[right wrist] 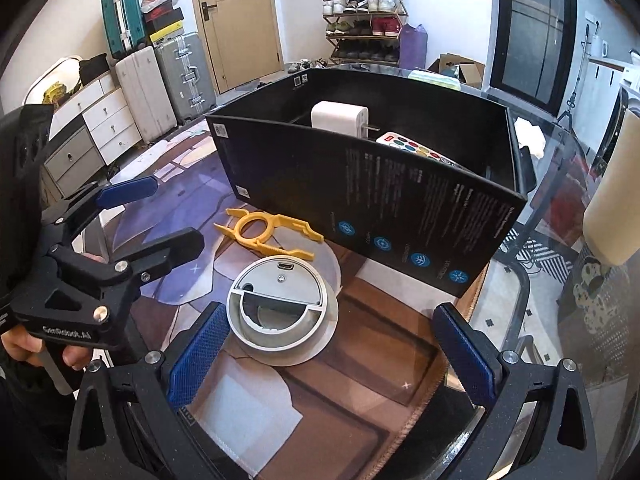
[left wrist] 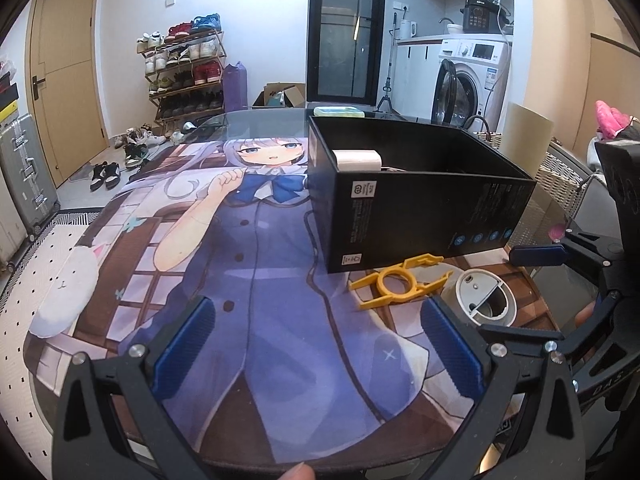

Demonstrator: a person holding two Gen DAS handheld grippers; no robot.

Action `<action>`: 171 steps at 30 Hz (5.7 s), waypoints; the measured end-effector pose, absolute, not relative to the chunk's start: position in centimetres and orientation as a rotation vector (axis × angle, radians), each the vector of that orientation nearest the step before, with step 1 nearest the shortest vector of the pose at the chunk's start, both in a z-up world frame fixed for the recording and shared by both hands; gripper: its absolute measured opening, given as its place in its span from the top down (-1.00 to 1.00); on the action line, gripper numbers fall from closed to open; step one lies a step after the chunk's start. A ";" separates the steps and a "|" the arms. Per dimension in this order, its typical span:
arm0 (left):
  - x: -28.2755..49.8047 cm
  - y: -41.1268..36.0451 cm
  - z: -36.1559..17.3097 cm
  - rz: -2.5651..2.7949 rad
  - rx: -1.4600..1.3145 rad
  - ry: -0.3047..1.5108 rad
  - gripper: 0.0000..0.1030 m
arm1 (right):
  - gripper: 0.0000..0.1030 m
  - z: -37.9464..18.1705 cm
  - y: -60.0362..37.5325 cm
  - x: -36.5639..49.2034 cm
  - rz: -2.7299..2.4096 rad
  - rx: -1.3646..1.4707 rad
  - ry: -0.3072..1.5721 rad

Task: Organize rigid objects
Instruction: 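Withdraw both open tools out of the box, then move the left tool to the yellow opener while the right tool approaches the silver tape roll, then close the left tool on the yellow opener while the right tool grasps the tape roll, then lift the yellow opener and tape roll and carry both over the box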

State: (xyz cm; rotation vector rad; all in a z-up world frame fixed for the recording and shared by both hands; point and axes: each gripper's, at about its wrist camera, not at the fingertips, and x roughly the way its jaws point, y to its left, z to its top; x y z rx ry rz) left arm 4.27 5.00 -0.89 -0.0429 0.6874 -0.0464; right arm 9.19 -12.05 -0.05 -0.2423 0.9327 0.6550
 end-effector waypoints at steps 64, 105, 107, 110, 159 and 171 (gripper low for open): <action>11.7 -0.5 -1.9 -0.030 -0.014 0.916 -1.00 | -0.99 0.1 -17.8 11.4 0.552 -0.283 0.984; 10.5 1.7 -2.1 -0.023 -0.012 0.910 -1.00 | -0.14 0.3 -16.7 9.9 0.642 -0.272 0.933; 10.4 1.4 -2.0 -0.035 -0.005 0.911 -1.00 | -0.14 0.3 -16.8 10.0 0.642 -0.272 0.933; 10.4 1.1 -1.9 -0.046 -0.001 0.909 -0.97 | -0.14 0.4 -16.7 9.9 0.642 -0.273 0.932; 4.5 1.0 1.8 -0.117 0.009 0.625 -0.52 | -0.05 3.5 -17.0 7.7 0.659 -0.299 0.818; 2.8 1.8 5.7 -0.106 -0.009 0.480 -0.53 | -0.05 7.5 -18.1 6.4 0.664 -0.254 0.703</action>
